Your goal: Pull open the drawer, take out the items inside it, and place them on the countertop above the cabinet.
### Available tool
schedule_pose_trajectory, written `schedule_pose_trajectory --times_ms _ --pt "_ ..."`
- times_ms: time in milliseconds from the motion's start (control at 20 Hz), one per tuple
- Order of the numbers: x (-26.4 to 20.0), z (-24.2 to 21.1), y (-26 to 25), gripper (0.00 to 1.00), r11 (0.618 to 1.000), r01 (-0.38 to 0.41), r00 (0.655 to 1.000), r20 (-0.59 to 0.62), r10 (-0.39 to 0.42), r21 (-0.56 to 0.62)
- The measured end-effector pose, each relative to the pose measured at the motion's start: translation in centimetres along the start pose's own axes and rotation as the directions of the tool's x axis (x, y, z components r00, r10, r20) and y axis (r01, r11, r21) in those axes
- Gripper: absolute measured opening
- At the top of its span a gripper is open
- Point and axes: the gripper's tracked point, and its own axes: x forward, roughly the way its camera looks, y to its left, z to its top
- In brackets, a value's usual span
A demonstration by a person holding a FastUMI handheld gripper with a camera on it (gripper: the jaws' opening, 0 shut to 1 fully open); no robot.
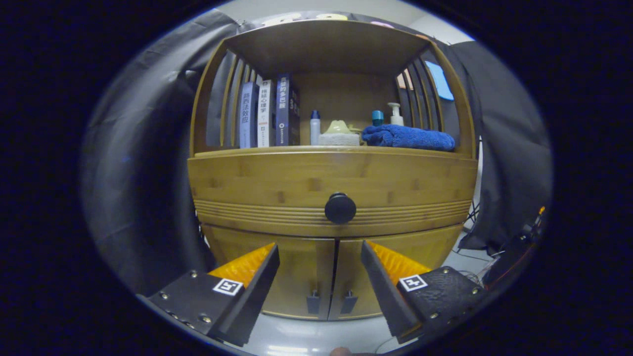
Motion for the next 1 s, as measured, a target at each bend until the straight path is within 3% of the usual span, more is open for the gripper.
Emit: schedule_pose_trajectory --times_ms 200,750,1000 --pt "-4.3 2.3 0.1 0.99 0.999 -0.015 0.999 -0.053 0.013 -0.032" --pt "-16.1 19.2 -1.2 0.99 0.998 -0.026 0.992 0.126 0.018 0.061" --pt "-20.6 23.0 -1.6 0.99 0.999 -0.03 0.987 0.158 0.026 0.018"
